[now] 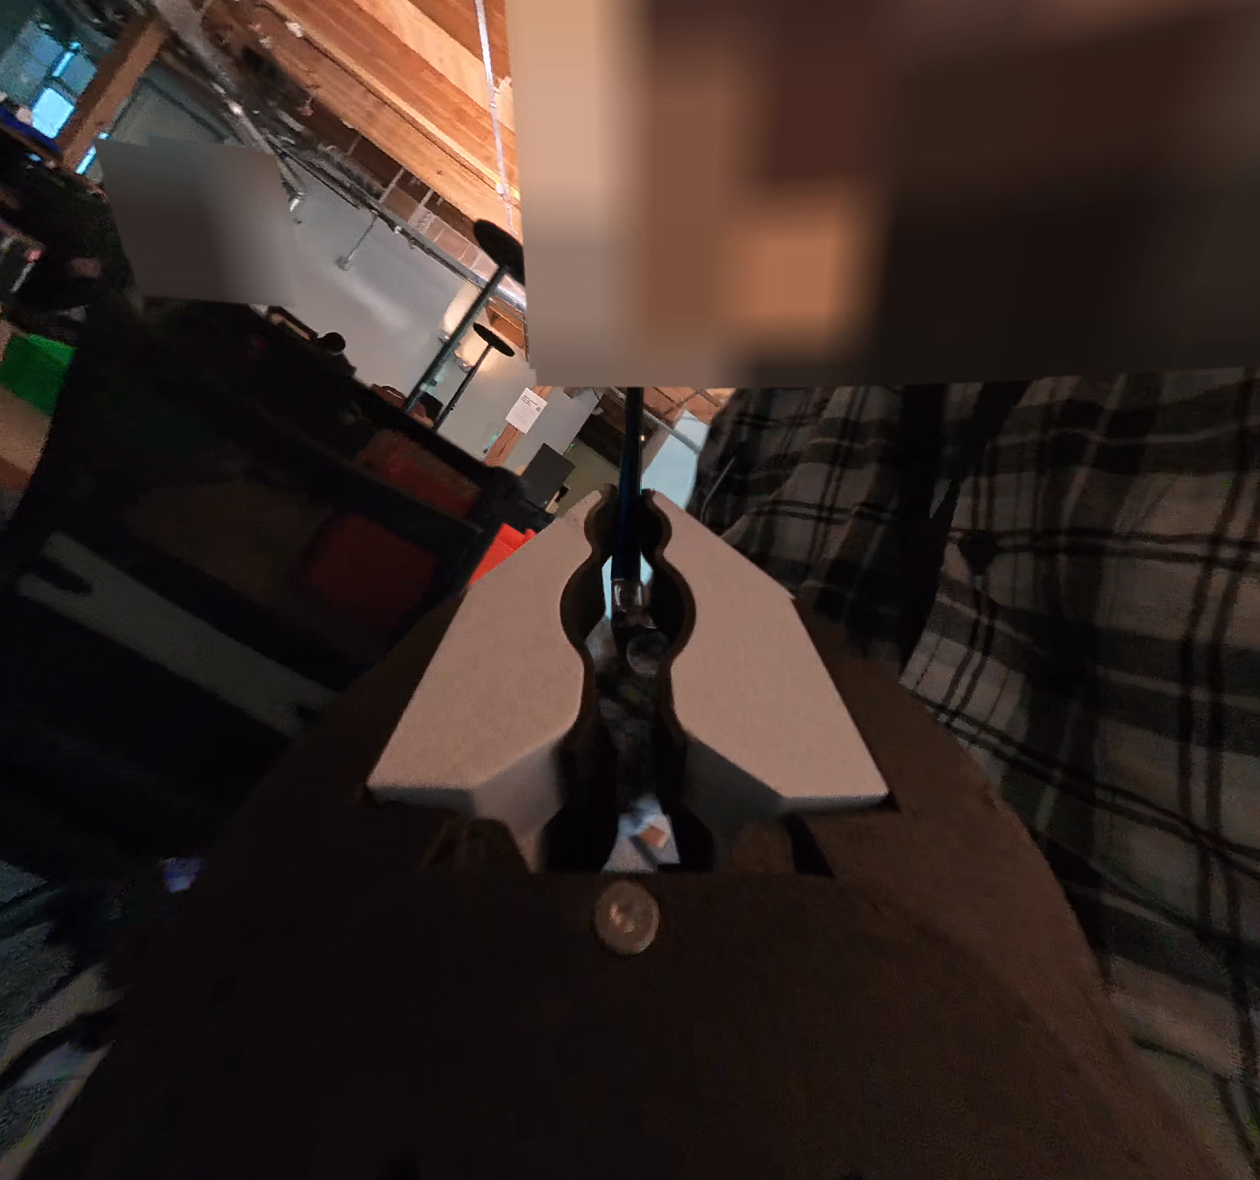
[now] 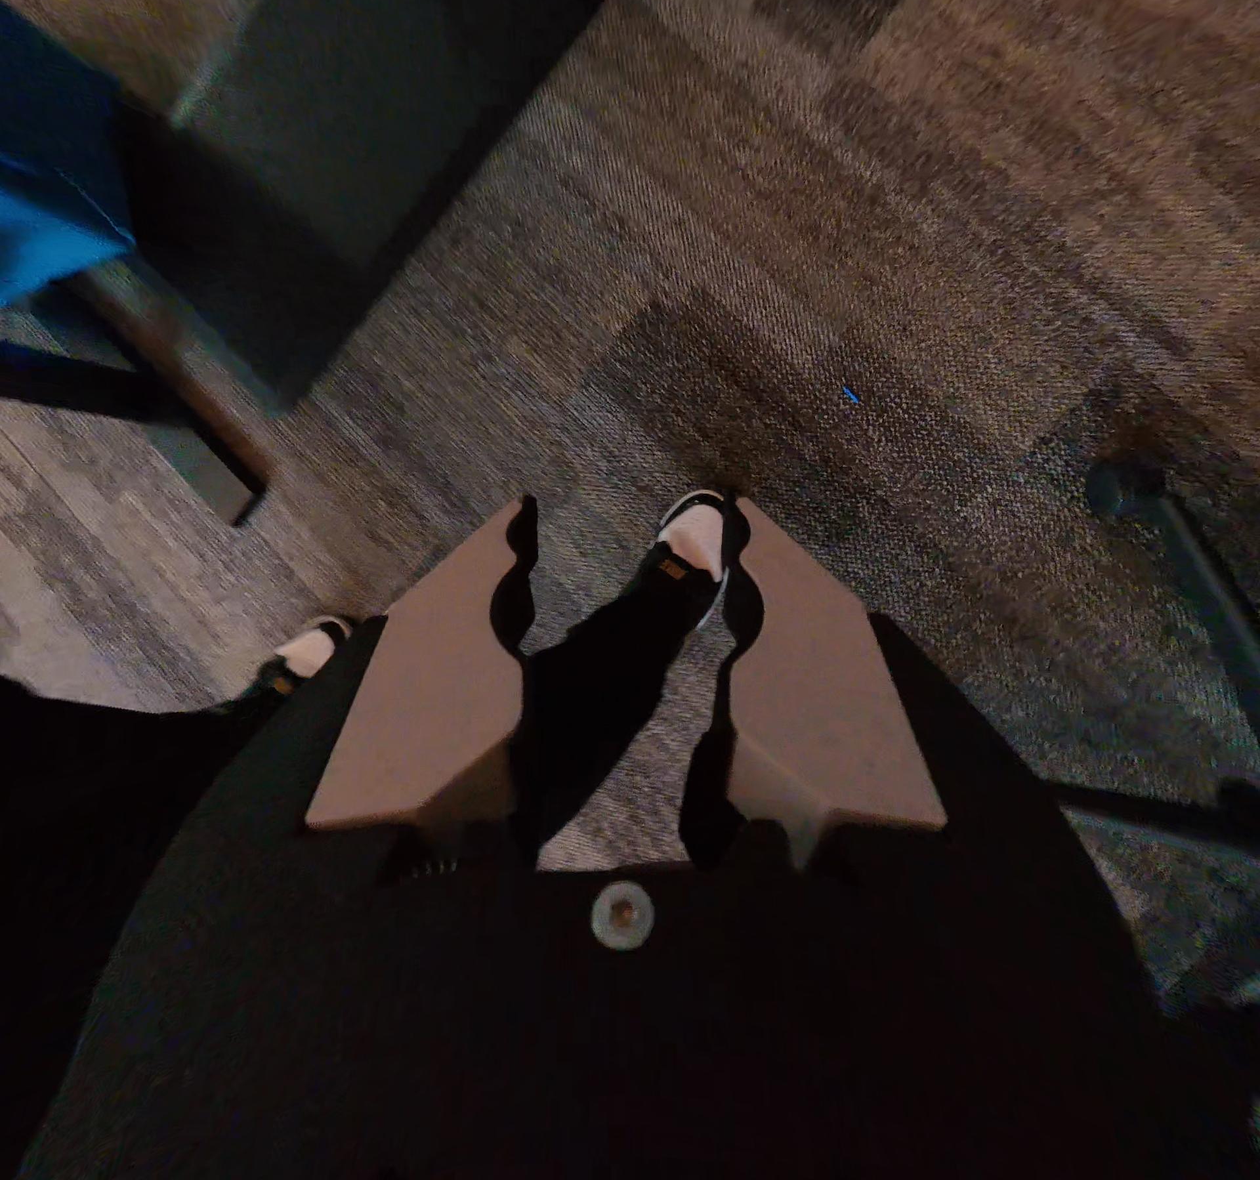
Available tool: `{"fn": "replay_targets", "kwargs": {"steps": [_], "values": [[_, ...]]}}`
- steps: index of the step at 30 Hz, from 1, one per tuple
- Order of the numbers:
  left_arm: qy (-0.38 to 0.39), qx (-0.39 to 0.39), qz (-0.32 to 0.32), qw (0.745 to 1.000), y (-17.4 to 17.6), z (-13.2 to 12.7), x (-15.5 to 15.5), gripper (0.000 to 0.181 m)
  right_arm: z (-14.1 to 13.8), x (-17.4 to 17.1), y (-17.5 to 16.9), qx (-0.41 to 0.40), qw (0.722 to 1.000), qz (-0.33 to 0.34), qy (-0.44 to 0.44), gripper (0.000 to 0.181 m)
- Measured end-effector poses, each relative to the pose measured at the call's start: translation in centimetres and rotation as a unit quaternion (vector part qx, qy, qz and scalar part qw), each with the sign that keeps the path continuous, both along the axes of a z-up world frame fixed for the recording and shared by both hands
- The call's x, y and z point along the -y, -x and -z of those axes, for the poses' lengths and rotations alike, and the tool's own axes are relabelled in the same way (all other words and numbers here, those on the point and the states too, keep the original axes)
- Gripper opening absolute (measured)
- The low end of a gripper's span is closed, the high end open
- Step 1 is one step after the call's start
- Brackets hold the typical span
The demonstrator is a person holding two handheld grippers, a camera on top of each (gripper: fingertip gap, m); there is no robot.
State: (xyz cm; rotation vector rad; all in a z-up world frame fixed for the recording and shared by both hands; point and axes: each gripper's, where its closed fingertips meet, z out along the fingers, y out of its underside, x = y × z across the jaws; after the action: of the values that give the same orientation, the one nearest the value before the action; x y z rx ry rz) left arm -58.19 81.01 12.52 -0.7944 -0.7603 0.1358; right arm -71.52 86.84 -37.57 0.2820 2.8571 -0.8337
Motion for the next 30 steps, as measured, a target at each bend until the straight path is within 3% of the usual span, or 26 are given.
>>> {"fn": "replay_targets", "kwargs": {"steps": [3, 8, 12, 17, 27, 30], "values": [[-0.054, 0.029, -0.002, 0.998, 5.7, 5.6, 2.1, 0.003, 9.4, 3.7, 6.3, 0.011, 0.998, -0.047, -0.039, 0.053], [-0.098, 0.072, -0.017, 0.992, 11.7, 14.2, 4.6, 0.002, 23.1, 9.7, 14.8, 0.036, 0.996, -0.053, -0.064, 0.049], [-0.139, 0.093, -0.016, 0.986, 14.4, 20.4, 5.9, 0.002, 33.6, 12.4, 18.3, 0.049, 0.993, -0.057, -0.094, 0.048], [-0.186, 0.120, -0.014, 0.975, 15.7, 27.2, 6.6, 0.003, 44.1, 13.7, 19.8, 0.066, 0.989, -0.051, -0.119, 0.042], [-0.212, 0.159, -0.018, 0.964, 17.2, 35.3, 8.3, 0.003, 57.9, 15.0, 20.1, -0.033, 0.962, -0.200, -0.181, 0.036], [-0.211, 0.166, -0.018, 0.963, 17.7, 36.5, 8.6, 0.003, 59.1, 15.3, 20.8, -0.091, 0.956, -0.214, -0.179, 0.010]]}}
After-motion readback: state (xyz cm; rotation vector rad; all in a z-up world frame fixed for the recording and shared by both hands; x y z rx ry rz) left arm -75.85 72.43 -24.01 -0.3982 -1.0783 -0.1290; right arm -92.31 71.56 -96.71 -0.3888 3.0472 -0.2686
